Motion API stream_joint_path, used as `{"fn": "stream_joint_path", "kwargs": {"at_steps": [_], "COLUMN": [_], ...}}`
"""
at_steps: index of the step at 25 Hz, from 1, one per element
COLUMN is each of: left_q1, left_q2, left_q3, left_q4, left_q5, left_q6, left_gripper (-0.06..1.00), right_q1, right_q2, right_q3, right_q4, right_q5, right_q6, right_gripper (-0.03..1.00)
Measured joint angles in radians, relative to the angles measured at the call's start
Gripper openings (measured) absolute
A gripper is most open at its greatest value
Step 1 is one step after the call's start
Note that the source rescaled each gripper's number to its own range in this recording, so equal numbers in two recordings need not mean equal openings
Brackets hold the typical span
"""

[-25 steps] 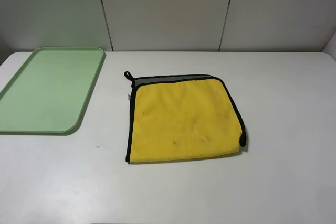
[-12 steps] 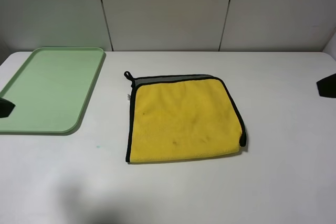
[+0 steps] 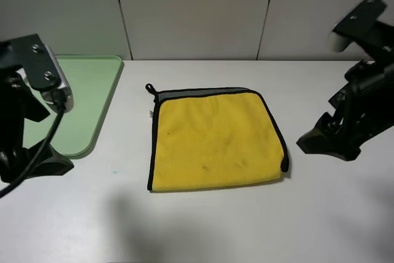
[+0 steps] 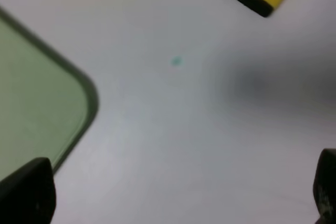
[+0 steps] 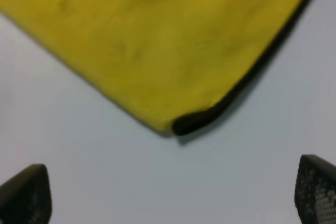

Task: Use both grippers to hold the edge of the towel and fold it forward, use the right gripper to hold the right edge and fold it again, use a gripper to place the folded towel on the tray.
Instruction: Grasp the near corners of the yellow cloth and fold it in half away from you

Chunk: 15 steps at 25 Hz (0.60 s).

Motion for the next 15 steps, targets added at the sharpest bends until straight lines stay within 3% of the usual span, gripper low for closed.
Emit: {"fn": "stream_joint_path", "kwargs": {"at_steps": [11,15], "left_q1": [-0.203,-0.241], "left_q2": [0.226,0.31], "left_q3": [0.0,0.0], "left_q4": [0.0,-0.001], "left_q5": [-0.023,-0.066], "left_q6": [0.047,0.059], "left_gripper": [0.98,0.98], "right_q1": [0.142,0.167], "right_q2": [0.192,0.237], "right_q3": [0.0,0.0], "right_q4": [-0.087,-0.122], "right_q5": [-0.073,-0.1], "right_q6": [-0.065,-0.068], "right_gripper": [1.0,1.0]}}
